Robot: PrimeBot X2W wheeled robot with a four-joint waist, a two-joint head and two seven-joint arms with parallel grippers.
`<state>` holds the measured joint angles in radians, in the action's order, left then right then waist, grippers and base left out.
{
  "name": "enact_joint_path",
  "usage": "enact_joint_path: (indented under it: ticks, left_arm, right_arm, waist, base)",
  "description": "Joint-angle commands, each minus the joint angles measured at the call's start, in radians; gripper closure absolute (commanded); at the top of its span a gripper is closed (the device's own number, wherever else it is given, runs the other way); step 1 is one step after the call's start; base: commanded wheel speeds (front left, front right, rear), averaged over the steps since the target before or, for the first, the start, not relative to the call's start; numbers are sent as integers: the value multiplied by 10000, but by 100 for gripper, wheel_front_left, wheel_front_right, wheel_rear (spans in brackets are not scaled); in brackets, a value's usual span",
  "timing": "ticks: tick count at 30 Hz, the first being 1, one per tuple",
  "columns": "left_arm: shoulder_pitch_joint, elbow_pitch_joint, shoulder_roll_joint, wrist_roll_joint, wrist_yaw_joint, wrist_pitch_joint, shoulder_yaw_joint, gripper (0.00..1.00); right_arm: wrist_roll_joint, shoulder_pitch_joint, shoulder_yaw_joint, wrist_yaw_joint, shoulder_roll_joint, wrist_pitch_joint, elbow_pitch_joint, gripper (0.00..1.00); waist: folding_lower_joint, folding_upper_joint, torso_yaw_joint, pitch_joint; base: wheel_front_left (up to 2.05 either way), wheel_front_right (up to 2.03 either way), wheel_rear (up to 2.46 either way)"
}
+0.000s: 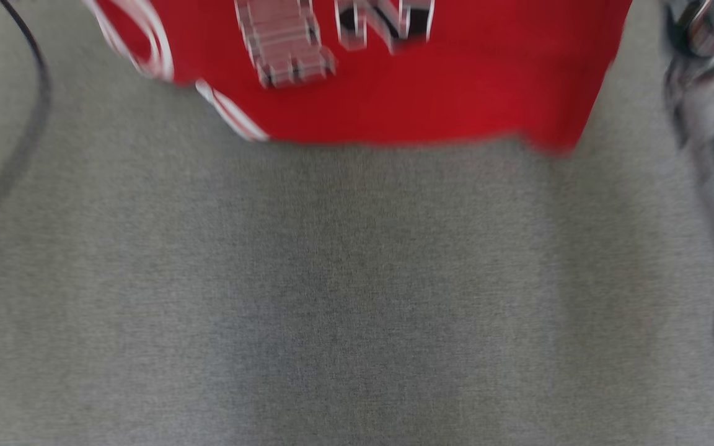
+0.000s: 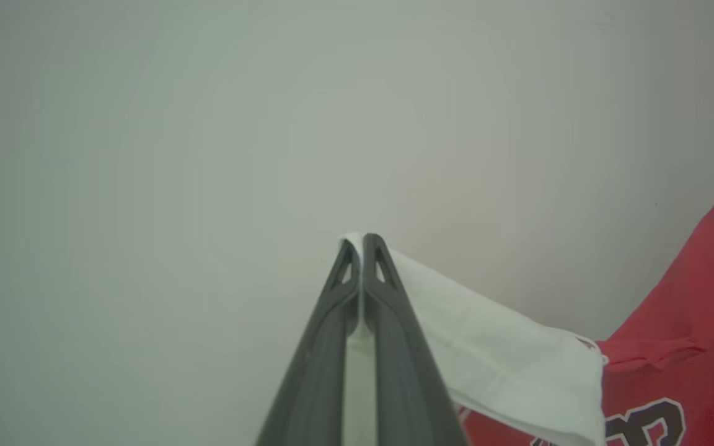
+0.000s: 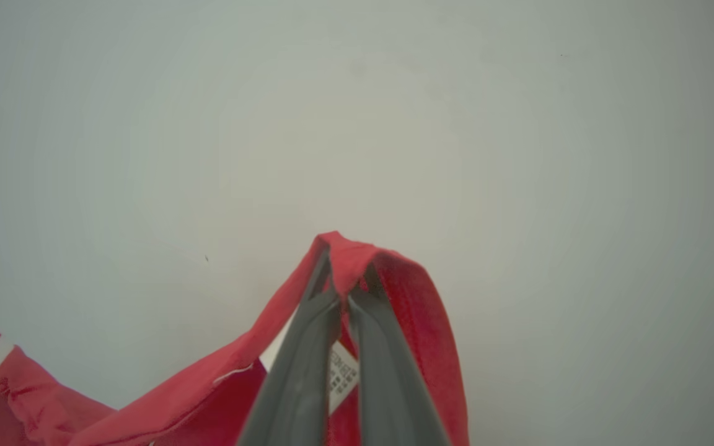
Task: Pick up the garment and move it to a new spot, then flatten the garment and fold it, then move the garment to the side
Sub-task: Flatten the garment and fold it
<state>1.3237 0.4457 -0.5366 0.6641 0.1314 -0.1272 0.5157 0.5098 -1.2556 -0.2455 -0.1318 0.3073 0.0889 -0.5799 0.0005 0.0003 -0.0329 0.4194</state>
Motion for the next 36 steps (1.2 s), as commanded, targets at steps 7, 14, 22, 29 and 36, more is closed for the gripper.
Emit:
enact_joint_path:
  ticks: [7,14,22,29,36]
  left_arm:
    - [3398,950,-209,634,-18,270,794,100]
    - [6539,2268,-39,905,-18,36,1740,100]
    - [8569,3411,452,1252,-18,-351,2639,100]
    - [9155,3897,516,1713,-18,-535,3589,100]
    - [8735,4053,237,2493,-18,-874,4112,100]
  right_arm:
    - [93,-3095,-35,24,5,-867,-626,100]
    - [-199,-5621,99,24,49,-1168,-1708,100]
    - [-597,-7112,113,24,85,-945,-2889,100]
    - [-573,-7604,-78,24,72,-676,-3545,100]
    - [-90,-7242,-534,24,271,-361,-3781,100]
  waist:
    - [-5,-3,-155,2488]
    - [-5,-3,-105,2848]
    - [-5,-3,-35,2754]
    - [-5,-3,-120,2726]
    - [-5,-3,-264,2862]
  base:
    - [0,0,0]
    - [0,0,0]
    - [0,0,0]
    - [0,0,0]
    - [0,0,0]
